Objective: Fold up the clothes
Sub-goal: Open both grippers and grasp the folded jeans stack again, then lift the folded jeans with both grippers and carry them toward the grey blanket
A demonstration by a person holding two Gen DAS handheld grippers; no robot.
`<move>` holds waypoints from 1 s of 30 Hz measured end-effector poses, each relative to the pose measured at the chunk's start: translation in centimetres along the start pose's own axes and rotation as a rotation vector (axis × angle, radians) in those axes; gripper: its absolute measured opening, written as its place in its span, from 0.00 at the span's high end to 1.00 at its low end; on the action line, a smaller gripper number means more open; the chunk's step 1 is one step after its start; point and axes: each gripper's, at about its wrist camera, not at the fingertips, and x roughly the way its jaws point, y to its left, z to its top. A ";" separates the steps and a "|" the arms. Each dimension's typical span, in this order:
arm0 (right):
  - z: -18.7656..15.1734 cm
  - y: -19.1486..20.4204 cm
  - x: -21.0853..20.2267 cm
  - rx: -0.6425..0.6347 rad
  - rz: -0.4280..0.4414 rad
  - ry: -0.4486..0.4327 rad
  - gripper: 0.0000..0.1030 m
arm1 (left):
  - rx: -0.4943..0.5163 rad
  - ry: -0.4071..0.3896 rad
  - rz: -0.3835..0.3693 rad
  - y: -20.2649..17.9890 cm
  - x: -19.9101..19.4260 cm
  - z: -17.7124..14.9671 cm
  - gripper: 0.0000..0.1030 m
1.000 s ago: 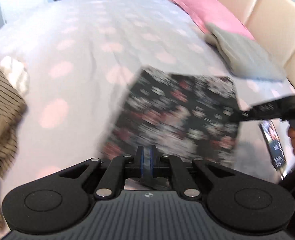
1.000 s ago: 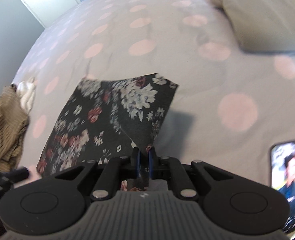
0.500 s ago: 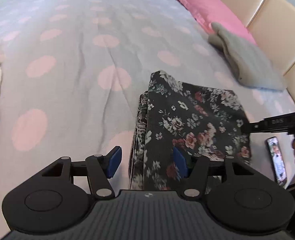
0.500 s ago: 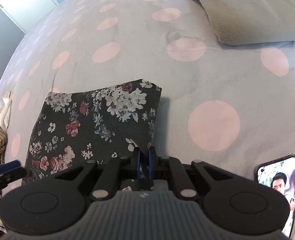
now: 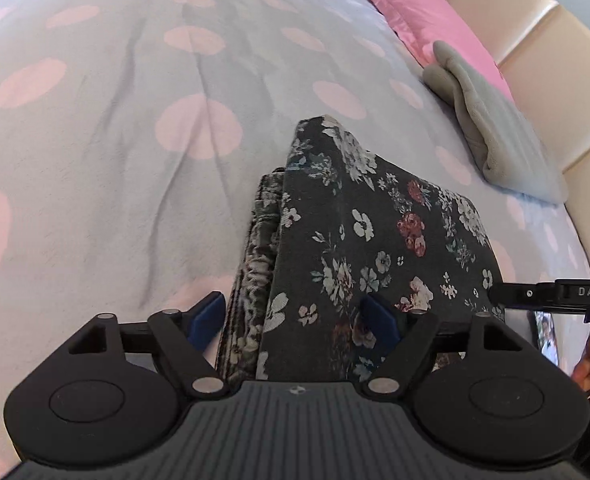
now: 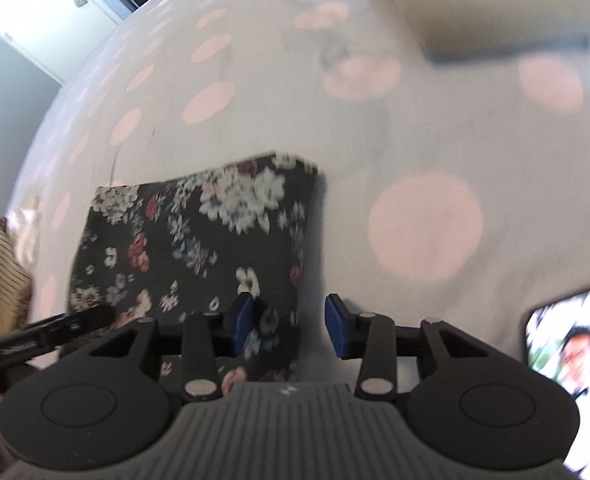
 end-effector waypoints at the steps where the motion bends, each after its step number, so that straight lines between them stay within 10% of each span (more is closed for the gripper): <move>1: -0.3 -0.2 0.1 0.014 0.018 0.013 0.54 | 0.012 0.000 -0.003 -0.1 0.1 0.0 0.24; 13: -1.9 0.3 1.9 0.025 0.135 0.085 0.39 | 0.058 0.044 -0.046 0.0 1.0 0.7 0.22; 30: -3.0 2.5 -0.3 0.008 0.128 -0.081 0.83 | 0.046 0.012 -0.046 -0.8 0.1 0.7 0.67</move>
